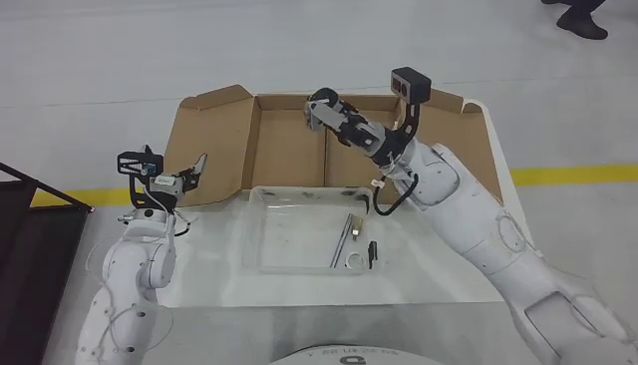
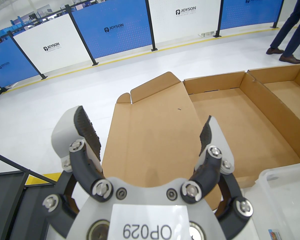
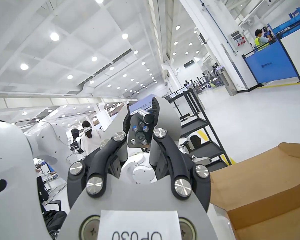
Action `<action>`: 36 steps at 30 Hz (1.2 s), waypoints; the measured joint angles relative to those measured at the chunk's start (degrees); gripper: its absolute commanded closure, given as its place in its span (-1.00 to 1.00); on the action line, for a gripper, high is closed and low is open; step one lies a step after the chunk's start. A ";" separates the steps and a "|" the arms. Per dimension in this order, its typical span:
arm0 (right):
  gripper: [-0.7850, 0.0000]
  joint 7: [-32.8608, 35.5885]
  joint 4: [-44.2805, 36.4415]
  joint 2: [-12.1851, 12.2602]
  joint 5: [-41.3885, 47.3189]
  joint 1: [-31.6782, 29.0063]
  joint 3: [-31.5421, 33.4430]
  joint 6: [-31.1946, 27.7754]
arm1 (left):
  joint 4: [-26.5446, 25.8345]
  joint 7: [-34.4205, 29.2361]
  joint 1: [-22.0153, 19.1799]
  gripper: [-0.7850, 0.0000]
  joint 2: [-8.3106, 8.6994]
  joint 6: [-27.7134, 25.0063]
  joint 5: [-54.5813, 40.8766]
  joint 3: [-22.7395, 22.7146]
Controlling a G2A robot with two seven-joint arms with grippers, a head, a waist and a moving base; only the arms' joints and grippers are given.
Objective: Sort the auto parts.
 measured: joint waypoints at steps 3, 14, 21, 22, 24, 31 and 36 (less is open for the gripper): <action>1.00 -4.47 1.50 -1.76 -6.29 2.22 -2.53 1.57 | 0.00 0.00 0.00 -1.00 0.00 0.00 0.00 0.00; 1.00 -8.60 6.29 -5.48 -7.76 5.27 -7.11 0.87 | 0.00 0.00 0.00 -1.00 0.00 0.00 0.00 0.00; 1.00 -3.98 3.17 -7.21 18.44 4.12 -11.82 -3.15 | 0.00 0.00 0.00 -1.00 0.00 0.00 0.00 0.00; 1.00 -1.05 2.29 -7.26 26.37 4.18 -12.48 -2.27 | 0.00 0.00 0.00 -1.00 0.00 0.00 0.00 0.00; 1.00 4.12 1.53 -7.19 37.01 4.32 -12.54 -0.72 | 0.00 0.00 0.00 -1.00 0.00 0.00 0.00 0.00; 1.00 23.11 0.59 -7.08 64.55 2.80 -8.94 3.79 | 0.00 0.00 0.00 -1.00 0.00 0.00 0.00 0.00; 1.00 28.10 2.34 -7.56 66.76 2.25 -7.16 4.63 | 0.00 0.00 0.00 -1.00 0.00 0.00 0.00 0.00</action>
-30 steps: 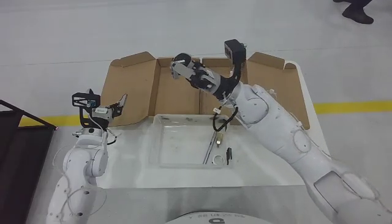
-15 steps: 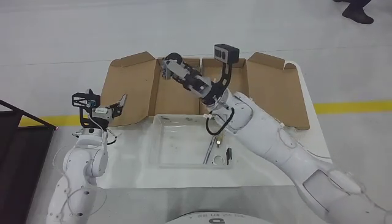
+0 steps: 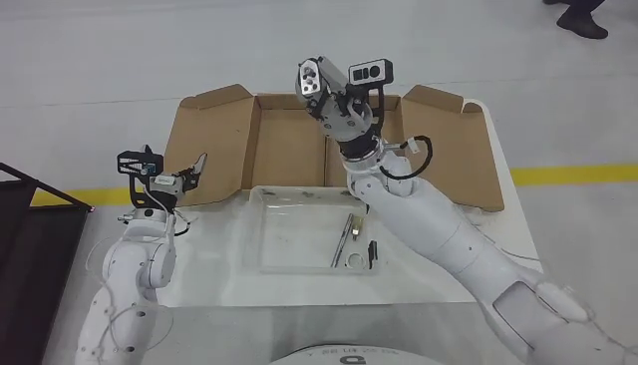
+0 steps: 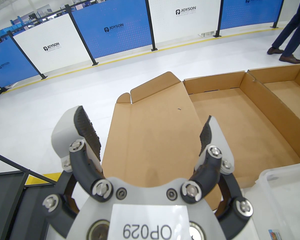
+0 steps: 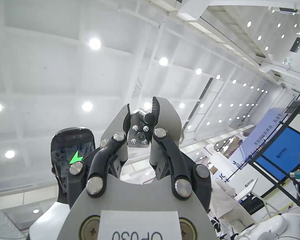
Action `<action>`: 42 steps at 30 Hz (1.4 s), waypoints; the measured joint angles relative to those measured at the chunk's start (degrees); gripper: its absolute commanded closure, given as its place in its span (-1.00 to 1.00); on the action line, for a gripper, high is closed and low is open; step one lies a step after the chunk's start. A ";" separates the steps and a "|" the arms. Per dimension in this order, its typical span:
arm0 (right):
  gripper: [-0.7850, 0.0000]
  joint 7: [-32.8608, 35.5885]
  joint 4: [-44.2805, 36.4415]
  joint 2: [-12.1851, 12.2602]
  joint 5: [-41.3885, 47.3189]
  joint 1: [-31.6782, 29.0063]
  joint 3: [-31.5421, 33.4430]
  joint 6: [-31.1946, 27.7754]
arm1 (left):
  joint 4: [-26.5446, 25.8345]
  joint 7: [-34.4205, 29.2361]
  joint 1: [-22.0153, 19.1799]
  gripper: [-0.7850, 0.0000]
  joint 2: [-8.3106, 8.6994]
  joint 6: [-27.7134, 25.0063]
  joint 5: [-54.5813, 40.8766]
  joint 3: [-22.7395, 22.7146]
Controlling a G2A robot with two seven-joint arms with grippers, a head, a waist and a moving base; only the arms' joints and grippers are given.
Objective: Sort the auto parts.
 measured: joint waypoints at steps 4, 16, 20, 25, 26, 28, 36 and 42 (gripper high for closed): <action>1.00 0.90 0.43 -0.62 -0.45 -0.43 0.80 0.27 | 0.00 0.00 0.00 -1.00 0.00 0.00 0.00 0.00; 1.00 8.27 2.28 -1.15 -13.13 -0.84 3.77 -1.59 | 0.00 0.00 0.00 -1.00 0.00 0.00 0.00 0.00; 1.00 7.92 0.61 -0.76 -21.77 -2.19 5.77 -3.17 | 0.00 0.00 0.00 -1.00 0.00 0.00 0.00 0.00; 1.00 9.23 -3.17 -0.13 -24.21 -4.61 8.20 -2.08 | 0.00 0.00 0.00 -1.00 0.00 0.00 0.00 0.00; 1.00 9.37 -3.50 -0.05 -24.65 -4.90 8.54 -1.86 | 0.00 0.00 0.00 -1.00 0.00 0.00 0.00 0.00; 1.00 9.26 -3.91 0.06 -26.23 -5.44 9.22 -1.58 | 0.00 0.00 0.00 -1.00 0.00 0.00 0.00 0.00; 1.00 -1.35 -3.25 1.31 -40.57 -8.45 19.84 -3.70 | 0.00 0.00 0.00 -1.00 0.00 0.00 0.00 0.00; 1.00 -14.85 -3.93 2.36 -55.80 -14.91 30.59 0.78 | 0.00 0.00 0.00 -1.00 0.00 0.00 0.00 0.00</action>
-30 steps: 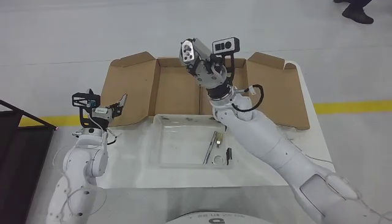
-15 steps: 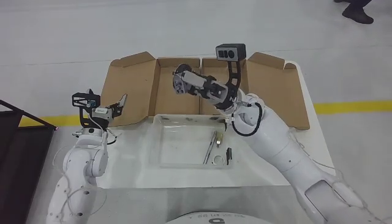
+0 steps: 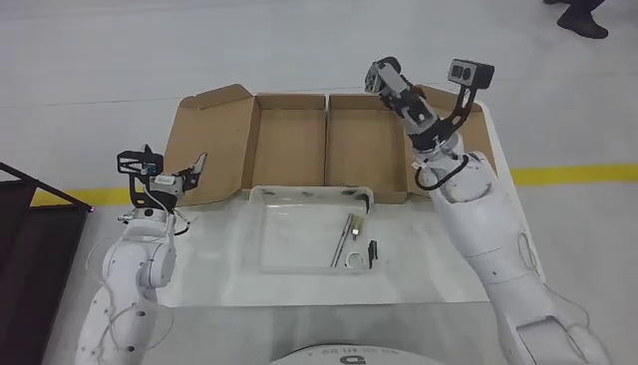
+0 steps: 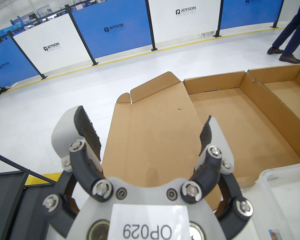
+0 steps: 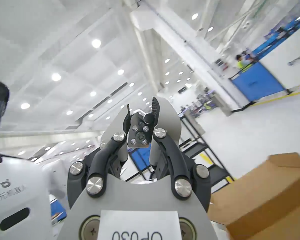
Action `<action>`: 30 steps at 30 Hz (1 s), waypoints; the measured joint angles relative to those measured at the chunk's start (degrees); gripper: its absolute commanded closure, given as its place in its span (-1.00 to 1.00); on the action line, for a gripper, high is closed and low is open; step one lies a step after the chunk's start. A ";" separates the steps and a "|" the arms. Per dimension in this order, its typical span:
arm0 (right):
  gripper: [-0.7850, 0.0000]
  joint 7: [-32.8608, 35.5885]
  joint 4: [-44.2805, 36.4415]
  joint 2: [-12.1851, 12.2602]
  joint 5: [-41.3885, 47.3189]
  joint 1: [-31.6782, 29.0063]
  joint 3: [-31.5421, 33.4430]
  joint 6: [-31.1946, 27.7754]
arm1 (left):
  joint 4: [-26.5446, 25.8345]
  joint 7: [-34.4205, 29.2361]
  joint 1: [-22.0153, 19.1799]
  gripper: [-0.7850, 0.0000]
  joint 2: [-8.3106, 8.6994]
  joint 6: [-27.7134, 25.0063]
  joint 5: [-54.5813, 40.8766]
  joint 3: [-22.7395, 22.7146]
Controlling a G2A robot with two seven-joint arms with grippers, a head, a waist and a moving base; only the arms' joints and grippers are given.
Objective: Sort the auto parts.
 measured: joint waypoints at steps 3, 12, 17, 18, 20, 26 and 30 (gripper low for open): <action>1.00 -4.11 0.44 -0.06 -3.97 -2.13 0.81 2.01 | 0.00 0.00 0.00 -1.00 0.00 0.00 0.00 0.00; 1.00 -11.65 5.80 0.35 -23.94 -3.80 3.33 14.22 | 0.00 0.00 0.00 -1.00 0.00 0.00 0.00 0.00; 1.00 -9.64 6.55 0.58 -30.07 -4.40 2.93 21.95 | 0.00 0.00 0.00 -1.00 0.00 0.00 0.00 0.00; 1.00 -8.82 6.85 0.59 -30.79 -4.28 2.68 23.31 | 0.00 0.00 0.00 -1.00 0.00 0.00 0.00 0.00; 1.00 -6.94 7.65 0.64 -32.54 -3.78 2.13 26.47 | 0.00 0.00 0.00 -1.00 0.00 0.00 0.00 0.00; 1.00 -3.33 10.77 0.87 -38.91 -1.72 1.37 34.66 | 0.00 0.00 0.00 -1.00 0.00 0.00 0.00 0.00; 1.00 -0.42 12.82 0.96 -41.52 -0.36 0.56 37.37 | 0.00 0.00 0.00 -1.00 0.00 0.00 0.00 0.00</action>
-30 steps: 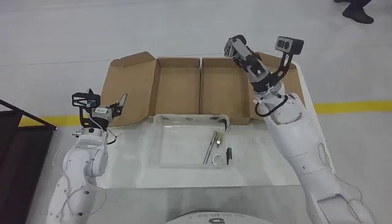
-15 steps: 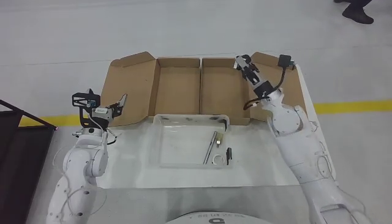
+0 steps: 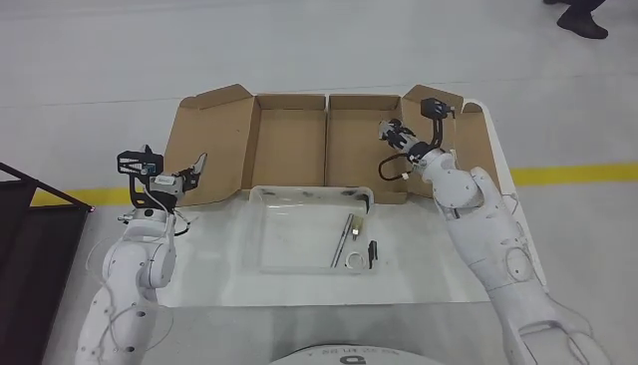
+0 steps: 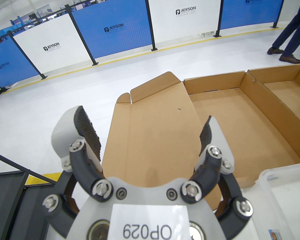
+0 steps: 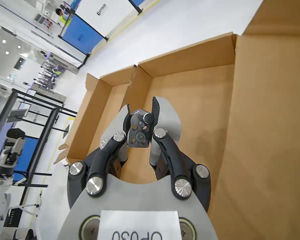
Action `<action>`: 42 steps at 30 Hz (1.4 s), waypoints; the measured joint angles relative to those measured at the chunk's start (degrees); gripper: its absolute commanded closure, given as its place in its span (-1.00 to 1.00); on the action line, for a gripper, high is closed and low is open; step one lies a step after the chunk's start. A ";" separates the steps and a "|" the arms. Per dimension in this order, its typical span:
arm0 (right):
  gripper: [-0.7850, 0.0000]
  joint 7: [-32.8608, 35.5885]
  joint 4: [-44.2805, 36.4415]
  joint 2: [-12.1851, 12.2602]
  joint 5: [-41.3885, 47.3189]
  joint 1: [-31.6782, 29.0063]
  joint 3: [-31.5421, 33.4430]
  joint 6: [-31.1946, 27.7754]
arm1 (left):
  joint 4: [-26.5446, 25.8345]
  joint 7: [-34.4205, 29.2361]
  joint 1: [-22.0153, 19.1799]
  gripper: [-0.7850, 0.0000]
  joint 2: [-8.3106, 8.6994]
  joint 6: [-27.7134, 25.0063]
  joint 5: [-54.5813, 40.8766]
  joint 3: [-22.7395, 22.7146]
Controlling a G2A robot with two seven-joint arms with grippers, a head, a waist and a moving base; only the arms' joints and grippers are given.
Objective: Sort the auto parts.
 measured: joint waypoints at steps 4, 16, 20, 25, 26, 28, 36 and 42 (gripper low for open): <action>1.00 2.16 1.84 -0.22 -1.15 1.40 -1.81 0.74 | 0.00 0.00 0.00 -1.00 0.00 0.00 0.00 0.00; 0.65 2.49 7.13 -0.94 -2.21 4.72 -4.83 2.19 | 0.00 0.00 0.00 -1.00 0.00 0.00 0.00 0.00; 0.40 2.61 8.17 -1.12 -2.17 5.35 -5.43 2.26 | 0.00 0.00 0.00 -1.00 0.00 0.00 0.00 0.00; 0.13 2.44 8.65 -1.27 -1.99 6.04 -5.81 2.21 | 0.00 0.00 0.00 -1.00 0.00 0.00 0.00 0.00; 0.11 2.31 8.63 -1.29 -1.91 6.12 -5.80 2.14 | 0.00 0.00 0.00 -1.00 0.00 0.00 0.00 0.00; -0.09 1.94 8.46 -1.30 -1.75 6.21 -5.68 2.03 | 0.00 0.00 0.00 -1.00 0.00 0.00 0.00 0.00; -1.00 -9.34 4.46 -1.47 2.75 4.94 -3.41 -7.96 | 0.00 0.00 0.00 -1.00 0.00 0.00 0.00 0.00; -1.00 -24.98 3.45 -1.93 4.38 3.96 -1.76 -17.50 | 0.00 0.00 0.00 -1.00 0.00 0.00 0.00 0.00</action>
